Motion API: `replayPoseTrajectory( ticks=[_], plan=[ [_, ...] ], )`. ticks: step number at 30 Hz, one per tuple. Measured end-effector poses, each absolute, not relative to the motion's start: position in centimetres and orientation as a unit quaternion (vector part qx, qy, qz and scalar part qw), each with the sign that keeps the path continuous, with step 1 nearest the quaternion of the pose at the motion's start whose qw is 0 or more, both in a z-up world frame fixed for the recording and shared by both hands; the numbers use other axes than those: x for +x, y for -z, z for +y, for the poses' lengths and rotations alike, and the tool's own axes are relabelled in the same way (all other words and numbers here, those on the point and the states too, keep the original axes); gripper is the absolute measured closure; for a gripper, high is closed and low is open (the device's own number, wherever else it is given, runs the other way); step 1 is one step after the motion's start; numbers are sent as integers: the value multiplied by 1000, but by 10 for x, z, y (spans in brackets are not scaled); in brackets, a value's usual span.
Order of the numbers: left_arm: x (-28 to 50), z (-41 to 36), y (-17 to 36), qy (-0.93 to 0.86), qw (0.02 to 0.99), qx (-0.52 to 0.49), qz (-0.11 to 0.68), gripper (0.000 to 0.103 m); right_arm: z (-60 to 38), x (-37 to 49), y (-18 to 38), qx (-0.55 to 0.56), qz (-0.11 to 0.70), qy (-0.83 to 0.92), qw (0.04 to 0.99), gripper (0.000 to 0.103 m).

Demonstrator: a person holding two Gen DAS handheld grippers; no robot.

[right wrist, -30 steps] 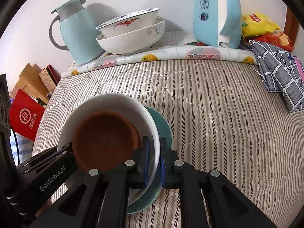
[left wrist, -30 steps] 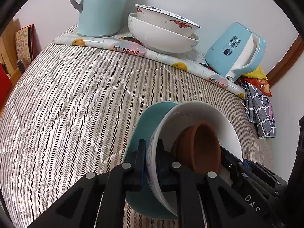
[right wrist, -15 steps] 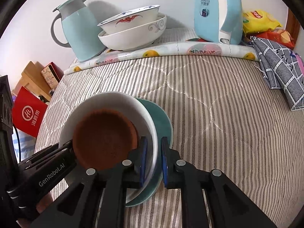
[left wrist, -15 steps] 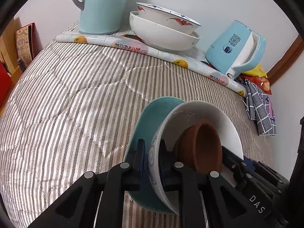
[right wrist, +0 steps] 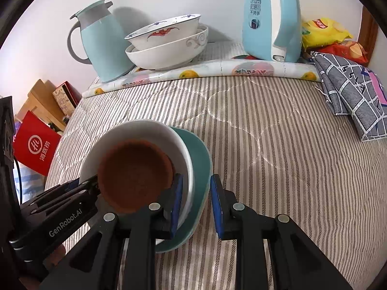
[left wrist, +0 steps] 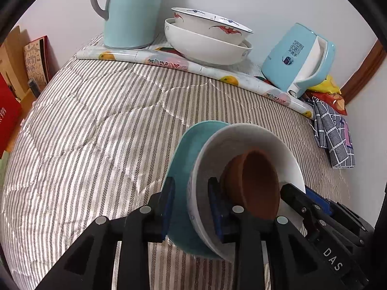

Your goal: Organize plates and bowls

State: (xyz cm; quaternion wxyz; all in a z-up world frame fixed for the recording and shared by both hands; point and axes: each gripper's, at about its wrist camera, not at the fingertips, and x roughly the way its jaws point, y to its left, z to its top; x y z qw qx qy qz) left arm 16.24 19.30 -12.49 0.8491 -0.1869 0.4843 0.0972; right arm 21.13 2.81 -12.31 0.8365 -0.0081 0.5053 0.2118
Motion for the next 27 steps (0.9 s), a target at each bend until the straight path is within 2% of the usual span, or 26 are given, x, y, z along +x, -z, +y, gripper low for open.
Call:
replayPoseTrajectory(
  ticks=[6,9,10,14,18,23,25,27],
  plan=[
    [153,189,117,-103,853,-178,479,68,24,201,117,-11,498,-217,840,68],
    [144,188,109,-117,856,-174,472,50,21,195,113,-8,495,-222,840,66],
    [141,188,106,-119,859,-172,466,48,19,193,111,-8,494,-222,841,64],
    [130,184,93,-122,865,-172,456,48,10,182,102,-4,485,-224,845,63],
    [118,174,78,-118,875,-167,439,48,-1,172,90,-8,480,-218,850,53],
    [102,149,57,-112,888,-152,419,48,-20,151,69,-31,464,-199,863,52],
    [96,138,51,-106,891,-148,415,46,-30,144,62,-31,456,-192,868,47],
    [89,127,45,-95,894,-144,415,46,-43,136,55,-30,451,-185,873,47]
  ],
)
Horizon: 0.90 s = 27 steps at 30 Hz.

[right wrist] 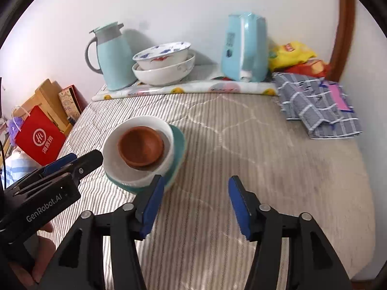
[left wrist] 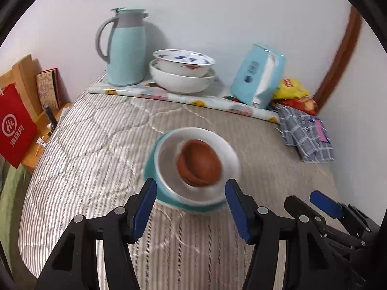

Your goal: Organize plates and bowls

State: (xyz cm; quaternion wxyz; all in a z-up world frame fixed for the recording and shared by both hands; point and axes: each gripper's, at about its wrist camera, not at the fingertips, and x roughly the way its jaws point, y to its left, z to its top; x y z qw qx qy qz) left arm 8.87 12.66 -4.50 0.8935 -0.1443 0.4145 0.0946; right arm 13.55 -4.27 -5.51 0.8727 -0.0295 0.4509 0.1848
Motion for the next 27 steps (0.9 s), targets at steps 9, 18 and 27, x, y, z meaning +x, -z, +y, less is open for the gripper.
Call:
replayPoseTrajectory(
  ticks=[9,18,27],
  plan=[
    [45,76,13,-82,916,-114,376,30,-100,95,25,5,420,-162,893,45],
    [13,51,-7,-79,926,-101,354,15,-137,53,2,-8,382,-118,917,11],
    [-7,38,-9,-77,927,-99,353,15,-162,28,-6,3,378,-104,920,8]
  ],
)
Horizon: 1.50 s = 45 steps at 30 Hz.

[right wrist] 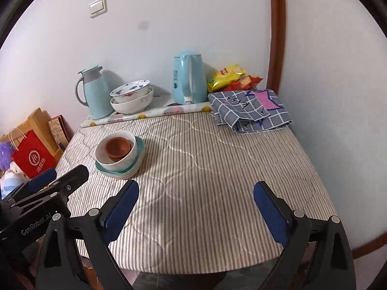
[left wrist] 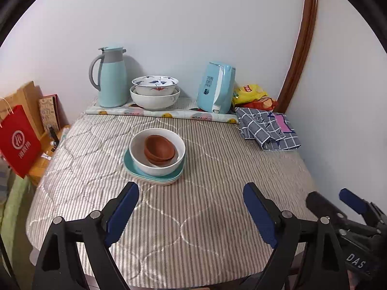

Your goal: Organize plates and bowls

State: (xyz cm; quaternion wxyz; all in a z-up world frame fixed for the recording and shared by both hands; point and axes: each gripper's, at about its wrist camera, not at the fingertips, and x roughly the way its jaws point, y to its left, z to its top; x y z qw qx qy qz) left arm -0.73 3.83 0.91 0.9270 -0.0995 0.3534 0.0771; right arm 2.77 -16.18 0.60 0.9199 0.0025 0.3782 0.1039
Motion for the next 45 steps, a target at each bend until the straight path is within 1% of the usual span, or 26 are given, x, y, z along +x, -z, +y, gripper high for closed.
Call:
replayPoseTrajectory(
  ticks=[14,45],
  plan=[
    [-23,36,-14,-80,929,-98,348,15,-173,10,-11,19,368,-103,924,8],
    [-28,33,-18,-78,931,-92,344,15,-178,0,-18,16,357,-96,929,8]
  ],
)
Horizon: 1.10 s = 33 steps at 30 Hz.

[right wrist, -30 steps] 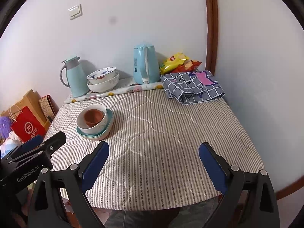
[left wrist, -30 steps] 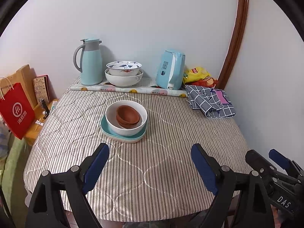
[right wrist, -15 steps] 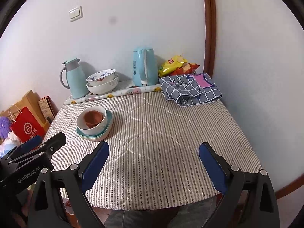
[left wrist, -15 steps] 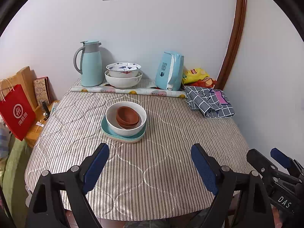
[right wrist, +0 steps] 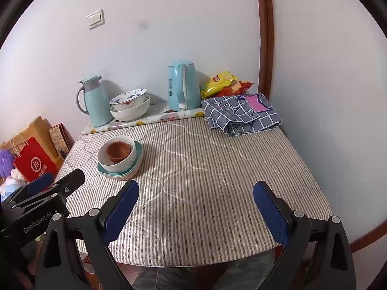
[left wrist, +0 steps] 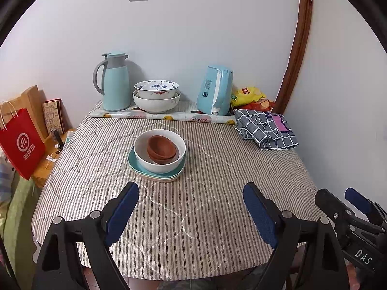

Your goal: Organize plates and bowls

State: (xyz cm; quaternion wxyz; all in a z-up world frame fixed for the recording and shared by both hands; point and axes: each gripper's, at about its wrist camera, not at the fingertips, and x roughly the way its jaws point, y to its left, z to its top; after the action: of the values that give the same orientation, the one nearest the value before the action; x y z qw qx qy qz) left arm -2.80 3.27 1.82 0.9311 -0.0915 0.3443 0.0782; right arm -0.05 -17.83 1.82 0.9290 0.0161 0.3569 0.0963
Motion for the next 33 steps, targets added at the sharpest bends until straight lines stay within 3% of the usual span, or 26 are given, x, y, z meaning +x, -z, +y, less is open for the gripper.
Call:
replayPoseTrajectory(
  ticks=[33],
  plan=[
    [-29,32,-17,-78,931,-93,344,15,-175,-1,-17,13,357,-97,929,8]
  ],
)
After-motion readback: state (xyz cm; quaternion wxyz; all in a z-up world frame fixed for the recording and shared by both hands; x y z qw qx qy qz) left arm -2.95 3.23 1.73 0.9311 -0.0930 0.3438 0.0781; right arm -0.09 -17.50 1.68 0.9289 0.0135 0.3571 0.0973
